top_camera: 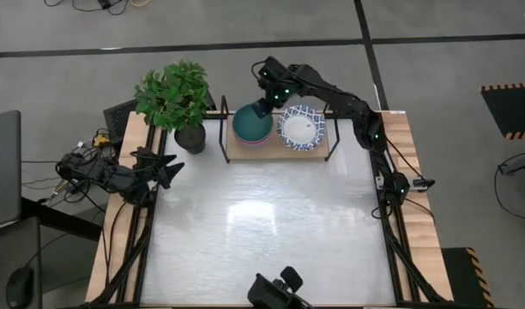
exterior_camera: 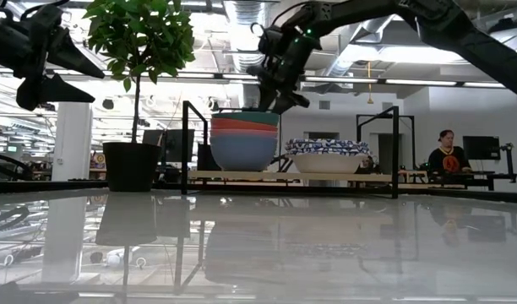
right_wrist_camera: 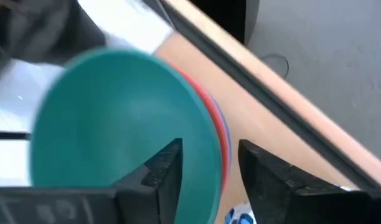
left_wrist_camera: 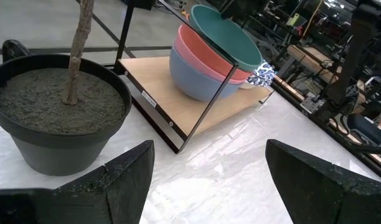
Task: Place and stack bowls onto a shelf
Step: Return to Home Position
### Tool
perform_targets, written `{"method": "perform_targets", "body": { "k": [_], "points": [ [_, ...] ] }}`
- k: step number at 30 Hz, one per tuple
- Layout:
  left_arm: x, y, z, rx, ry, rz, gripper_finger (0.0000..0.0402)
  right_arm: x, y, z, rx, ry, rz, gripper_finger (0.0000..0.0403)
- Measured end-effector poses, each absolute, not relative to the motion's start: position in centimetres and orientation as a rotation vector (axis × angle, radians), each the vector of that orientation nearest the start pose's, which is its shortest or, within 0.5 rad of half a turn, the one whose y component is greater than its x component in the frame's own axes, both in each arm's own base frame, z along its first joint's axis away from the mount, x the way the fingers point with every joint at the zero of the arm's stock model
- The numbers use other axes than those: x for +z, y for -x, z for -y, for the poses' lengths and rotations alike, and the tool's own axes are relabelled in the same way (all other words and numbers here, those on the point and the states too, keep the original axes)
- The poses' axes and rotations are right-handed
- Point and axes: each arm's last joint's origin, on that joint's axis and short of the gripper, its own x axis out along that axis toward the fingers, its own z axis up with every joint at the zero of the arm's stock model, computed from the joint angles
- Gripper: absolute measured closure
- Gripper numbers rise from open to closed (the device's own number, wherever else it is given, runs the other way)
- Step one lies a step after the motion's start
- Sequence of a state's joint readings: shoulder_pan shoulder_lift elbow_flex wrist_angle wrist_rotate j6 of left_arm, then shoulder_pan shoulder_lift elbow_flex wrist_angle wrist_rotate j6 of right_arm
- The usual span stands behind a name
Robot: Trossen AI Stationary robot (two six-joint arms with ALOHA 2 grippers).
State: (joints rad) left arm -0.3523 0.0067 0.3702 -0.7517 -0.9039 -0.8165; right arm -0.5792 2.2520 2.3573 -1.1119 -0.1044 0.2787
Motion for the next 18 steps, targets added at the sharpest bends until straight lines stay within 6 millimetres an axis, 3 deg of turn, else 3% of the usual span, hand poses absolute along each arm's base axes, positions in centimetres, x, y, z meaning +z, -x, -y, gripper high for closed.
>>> {"method": "perform_targets", "body": {
  "k": [4, 11, 18],
  "points": [
    [21.6, -4.8, -0.7, 0.633, 0.558, -0.077, 0.0109, 32.9, -39.4, 25.5, -0.56, -0.581, -0.845, 0.0209],
    [21.6, -4.8, -0.7, 0.632, 0.559, -0.076, 0.0109, 38.2, -36.6, 23.8, -0.515, -0.511, -0.741, 0.021],
    [21.7, -4.9, -0.6, 0.626, 0.577, -0.068, 0.0109, 44.1, -32.8, 18.0, -0.329, -0.181, -0.764, 0.0211]
  ]
}}
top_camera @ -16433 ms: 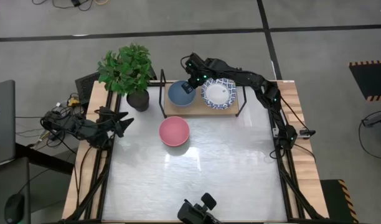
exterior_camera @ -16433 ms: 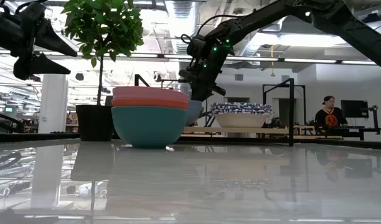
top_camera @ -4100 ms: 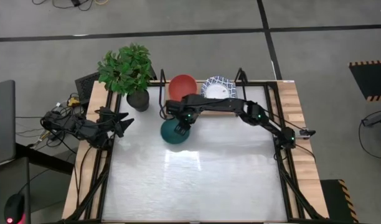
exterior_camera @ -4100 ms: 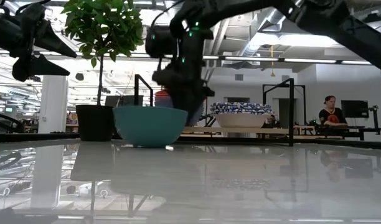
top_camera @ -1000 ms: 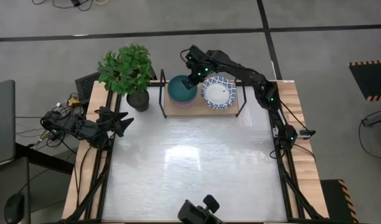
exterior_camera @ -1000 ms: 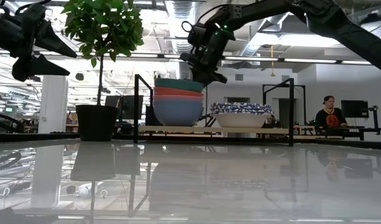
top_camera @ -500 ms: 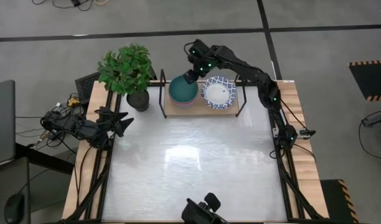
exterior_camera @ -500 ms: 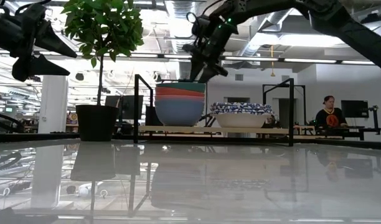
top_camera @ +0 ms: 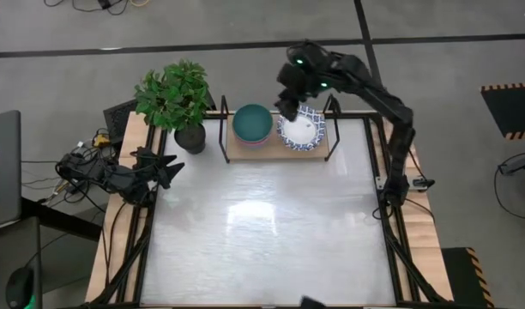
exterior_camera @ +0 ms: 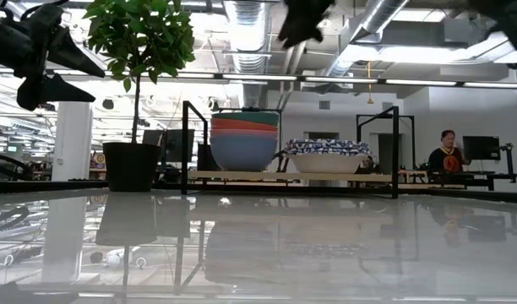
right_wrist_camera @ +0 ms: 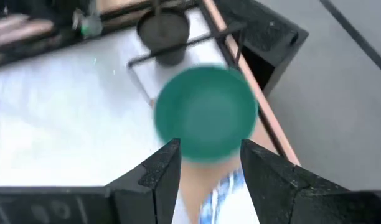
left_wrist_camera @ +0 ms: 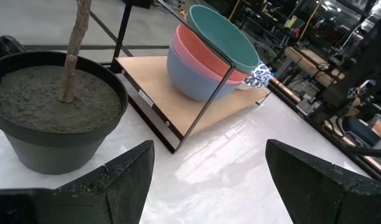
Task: Place and stack bowls onto a shelf
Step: Return to Home Position
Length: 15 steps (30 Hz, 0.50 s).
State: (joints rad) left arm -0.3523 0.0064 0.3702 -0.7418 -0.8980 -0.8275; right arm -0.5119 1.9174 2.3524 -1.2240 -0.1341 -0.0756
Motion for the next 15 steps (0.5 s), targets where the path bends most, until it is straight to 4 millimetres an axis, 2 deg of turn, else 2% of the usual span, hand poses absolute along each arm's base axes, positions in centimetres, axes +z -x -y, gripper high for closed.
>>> {"method": "perform_targets", "body": {
  "k": [4, 6, 9, 12, 15],
  "points": [
    [21.7, -4.8, -0.6, 0.626, 0.578, -0.069, 0.0109, 45.8, -31.1, 14.8, -0.249, -0.087, -0.784, 0.0211],
    [21.6, -4.8, -0.6, 0.627, 0.559, -0.081, 0.0109, 46.1, -30.5, 13.2, -0.193, -0.024, -0.792, 0.0211],
    [21.6, -4.8, -0.6, 0.622, 0.558, -0.085, 0.0109, 46.0, -29.2, 11.3, -0.151, -0.023, -0.801, 0.0211],
    [21.6, -4.9, -0.6, 0.602, 0.569, -0.095, 0.0109, 45.8, -27.0, 10.1, -0.172, -0.053, -0.771, 0.0211],
    [21.6, -4.9, -0.5, 0.596, 0.571, -0.098, 0.0109, 45.4, -24.2, 9.2, -0.202, -0.063, -0.655, 0.0211]
  ]
}}
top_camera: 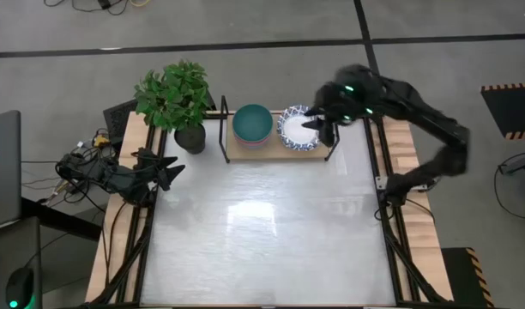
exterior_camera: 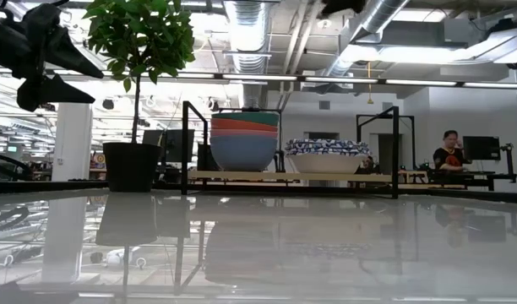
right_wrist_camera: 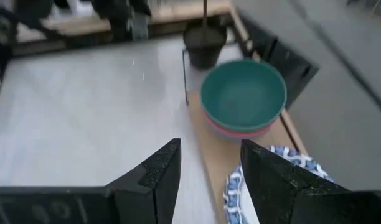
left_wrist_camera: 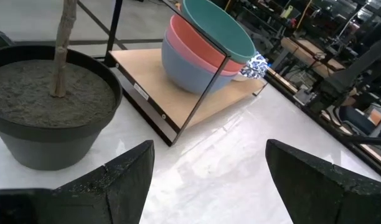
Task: Place and stack bowls onto a shelf
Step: Return to Home Position
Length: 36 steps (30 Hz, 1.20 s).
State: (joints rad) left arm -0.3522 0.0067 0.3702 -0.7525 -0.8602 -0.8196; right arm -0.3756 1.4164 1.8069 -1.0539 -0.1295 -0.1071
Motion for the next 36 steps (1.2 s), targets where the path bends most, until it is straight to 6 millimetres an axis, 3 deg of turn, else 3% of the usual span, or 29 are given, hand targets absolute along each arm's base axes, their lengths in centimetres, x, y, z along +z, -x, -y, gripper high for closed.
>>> {"method": "perform_targets", "body": {
  "k": [4, 8, 14, 20, 25, 32, 36],
  "points": [
    [21.6, -4.9, -0.6, 0.596, 0.562, -0.1, 0.0109, 42.8, -20.8, 7.8, -0.224, -0.052, -0.47, 0.0211],
    [21.6, -4.9, -0.6, 0.596, 0.56, -0.1, 0.0109, 38.1, -18.3, 6.8, -0.246, -0.101, -0.319, 0.0211],
    [21.6, -4.9, -0.6, 0.604, 0.558, -0.096, 0.0109, 31.0, -15.5, 5.7, -0.268, -0.232, -0.215, 0.0211],
    [21.6, -4.8, -0.7, 0.631, 0.551, -0.08, 0.0109, 26.5, -13.5, 5.0, -0.286, -0.281, -0.124, 0.0211],
    [21.6, -4.8, -0.7, 0.645, 0.547, -0.072, 0.0109, 24.4, -12.0, 4.6, -0.334, -0.307, -0.025, 0.0211],
    [21.6, -4.8, -0.7, 0.655, 0.544, -0.066, 0.0109, 24.5, -9.9, 3.4, -0.283, -0.326, 0.11, 0.0211],
    [21.6, -4.8, -0.7, 0.654, 0.544, -0.067, 0.0109, 23.5, -9.3, 2.9, -0.326, -0.357, 0.16, 0.0211]
  ]
}}
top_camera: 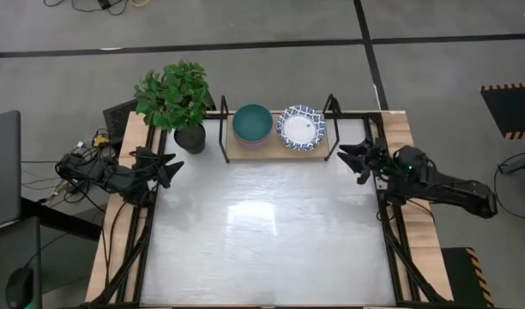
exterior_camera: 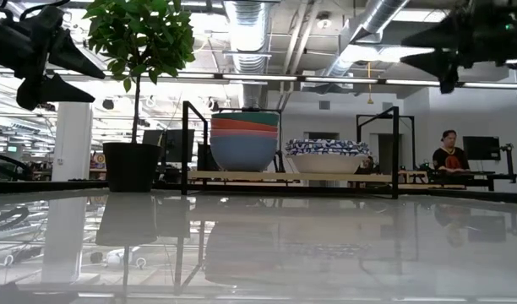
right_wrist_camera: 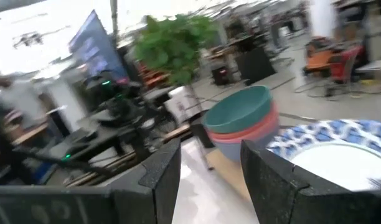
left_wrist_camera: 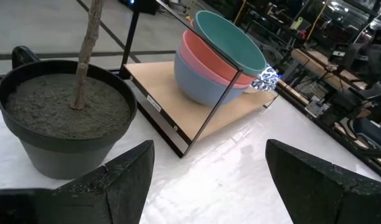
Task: Place and stack bowls onto a shelf
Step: Return to Home Position
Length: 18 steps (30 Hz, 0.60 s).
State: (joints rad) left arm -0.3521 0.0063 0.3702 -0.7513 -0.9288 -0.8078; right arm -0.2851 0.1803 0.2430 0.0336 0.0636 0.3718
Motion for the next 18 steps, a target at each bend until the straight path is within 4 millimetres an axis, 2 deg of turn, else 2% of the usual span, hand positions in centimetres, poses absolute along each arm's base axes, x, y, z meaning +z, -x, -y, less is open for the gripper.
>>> {"method": "perform_targets", "body": {
  "k": [5, 10, 18],
  "points": [
    [21.6, -4.8, -0.7, 0.648, 0.546, -0.07, 0.0109, 21.2, -9.3, 2.3, -0.379, -0.393, 0.182, 0.0211],
    [21.6, -4.8, -0.7, 0.653, 0.545, -0.067, 0.0109, 19.8, -9.4, 1.6, -0.39, -0.391, 0.172, 0.0211],
    [21.6, -4.8, -0.7, 0.65, 0.534, -0.072, 0.0109, 17.5, -9.9, 0.6, -0.3, -0.285, 0.101, 0.0211]
  ]
}}
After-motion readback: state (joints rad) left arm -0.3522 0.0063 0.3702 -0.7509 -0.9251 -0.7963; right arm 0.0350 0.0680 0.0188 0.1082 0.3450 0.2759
